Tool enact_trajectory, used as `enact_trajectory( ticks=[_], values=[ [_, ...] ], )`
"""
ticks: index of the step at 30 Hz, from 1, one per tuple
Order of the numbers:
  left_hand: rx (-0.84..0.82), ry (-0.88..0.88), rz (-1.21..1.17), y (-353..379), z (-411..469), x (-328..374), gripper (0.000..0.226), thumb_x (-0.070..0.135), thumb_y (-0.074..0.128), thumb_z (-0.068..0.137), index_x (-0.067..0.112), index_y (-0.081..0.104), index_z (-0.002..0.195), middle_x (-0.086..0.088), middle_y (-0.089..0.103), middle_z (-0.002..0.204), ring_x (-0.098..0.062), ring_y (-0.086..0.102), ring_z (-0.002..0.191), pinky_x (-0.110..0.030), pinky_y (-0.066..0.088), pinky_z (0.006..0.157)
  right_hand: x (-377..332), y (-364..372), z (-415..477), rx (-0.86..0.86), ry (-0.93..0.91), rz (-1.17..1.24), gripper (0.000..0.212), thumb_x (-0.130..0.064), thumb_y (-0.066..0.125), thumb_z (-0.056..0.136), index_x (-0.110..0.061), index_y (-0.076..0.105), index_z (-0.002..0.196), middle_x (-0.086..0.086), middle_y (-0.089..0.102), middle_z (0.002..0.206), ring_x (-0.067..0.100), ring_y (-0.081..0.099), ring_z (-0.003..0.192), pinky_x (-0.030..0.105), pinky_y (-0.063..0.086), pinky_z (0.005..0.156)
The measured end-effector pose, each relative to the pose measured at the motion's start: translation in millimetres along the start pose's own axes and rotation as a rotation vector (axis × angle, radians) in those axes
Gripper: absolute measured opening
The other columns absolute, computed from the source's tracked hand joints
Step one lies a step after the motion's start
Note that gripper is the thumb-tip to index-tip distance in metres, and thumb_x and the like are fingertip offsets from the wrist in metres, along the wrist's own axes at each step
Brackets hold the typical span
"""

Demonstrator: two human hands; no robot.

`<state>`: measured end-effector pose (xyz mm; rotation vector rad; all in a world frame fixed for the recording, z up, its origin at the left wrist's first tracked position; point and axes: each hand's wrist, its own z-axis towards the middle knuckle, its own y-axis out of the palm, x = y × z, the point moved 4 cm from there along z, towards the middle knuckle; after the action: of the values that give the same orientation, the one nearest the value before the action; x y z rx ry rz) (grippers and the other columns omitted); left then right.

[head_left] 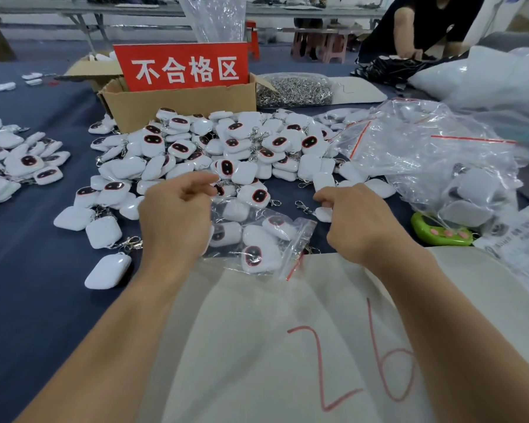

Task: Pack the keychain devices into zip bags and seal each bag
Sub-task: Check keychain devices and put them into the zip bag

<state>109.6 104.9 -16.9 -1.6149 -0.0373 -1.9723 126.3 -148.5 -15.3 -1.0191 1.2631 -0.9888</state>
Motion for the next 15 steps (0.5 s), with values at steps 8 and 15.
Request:
enact_trajectory(
  ticks=[8,15],
  values=[
    [-0.245,0.115,0.625,15.1,-10.7,7.5,0.026,0.022,0.049,0.066,0.036,0.069,0.058,0.023,0.056,0.051,-0.001,0.05,0.06,-0.02,0.031,0.053,9.8,6.3,-13.7,0.004,0.089,0.172,0.045,-0.005,0.057,0.091,-0.03,0.056,0.128,-0.004,0.062,0.102,0.021,0.054,0.089,0.033,0.046,0.077],
    [0.073,0.397,0.722,10.7,-22.4,33.8,0.028,0.019,0.05,0.076,0.028,0.074,0.066,0.009,0.068,0.062,-0.018,0.056,0.063,-0.035,0.026,0.086,20.7,-8.2,-11.3,0.135,0.128,0.418,0.053,-0.012,0.086,0.067,-0.035,0.058,0.106,-0.019,0.067,0.081,-0.002,0.059,0.076,0.004,0.041,0.061]
  ],
)
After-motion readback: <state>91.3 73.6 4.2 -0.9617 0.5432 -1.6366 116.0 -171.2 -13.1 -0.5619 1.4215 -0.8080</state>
